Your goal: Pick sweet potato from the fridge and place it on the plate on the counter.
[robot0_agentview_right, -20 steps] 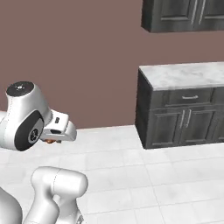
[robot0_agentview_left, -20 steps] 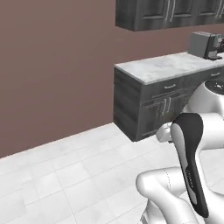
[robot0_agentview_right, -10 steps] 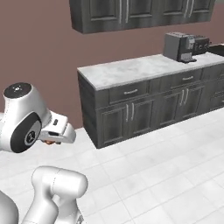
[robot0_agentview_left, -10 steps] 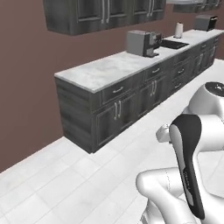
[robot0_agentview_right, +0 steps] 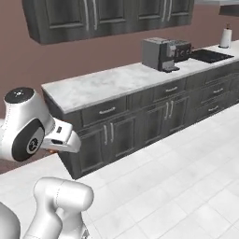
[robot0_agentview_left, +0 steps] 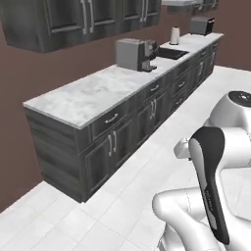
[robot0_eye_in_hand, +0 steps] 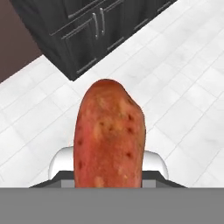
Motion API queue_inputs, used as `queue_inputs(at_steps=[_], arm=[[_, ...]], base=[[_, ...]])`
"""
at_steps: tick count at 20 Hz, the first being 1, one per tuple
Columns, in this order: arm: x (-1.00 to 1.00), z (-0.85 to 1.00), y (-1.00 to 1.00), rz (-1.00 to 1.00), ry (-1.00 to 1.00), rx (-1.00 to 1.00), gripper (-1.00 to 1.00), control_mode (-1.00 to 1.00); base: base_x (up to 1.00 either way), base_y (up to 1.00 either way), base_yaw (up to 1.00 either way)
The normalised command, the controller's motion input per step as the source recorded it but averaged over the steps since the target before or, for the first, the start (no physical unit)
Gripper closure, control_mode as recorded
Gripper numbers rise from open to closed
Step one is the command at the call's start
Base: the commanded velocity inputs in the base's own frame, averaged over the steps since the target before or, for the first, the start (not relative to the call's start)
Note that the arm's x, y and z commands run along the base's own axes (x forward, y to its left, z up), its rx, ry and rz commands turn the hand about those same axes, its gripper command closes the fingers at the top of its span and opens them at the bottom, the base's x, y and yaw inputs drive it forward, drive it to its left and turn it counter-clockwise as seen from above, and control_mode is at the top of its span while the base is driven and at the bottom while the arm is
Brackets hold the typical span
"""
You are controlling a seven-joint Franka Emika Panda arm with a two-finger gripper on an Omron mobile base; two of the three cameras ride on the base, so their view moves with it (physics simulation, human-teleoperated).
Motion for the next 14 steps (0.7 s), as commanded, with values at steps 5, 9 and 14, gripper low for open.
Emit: queue_inputs(at_steps=[5,9,14], arm=[[0.00,0.00,0.00,0.00,0.00,0.00,1.00,1.00],[0.00,0.00,0.00,0.00,0.00,0.00,1.00,1.00],[0.00,0.00,0.00,0.00,0.00,0.00,1.00,1.00]], base=[[0.23,-0.06,-0.79],[0.01,0.00,-0.90],[0.38,0.00,-0.64]])
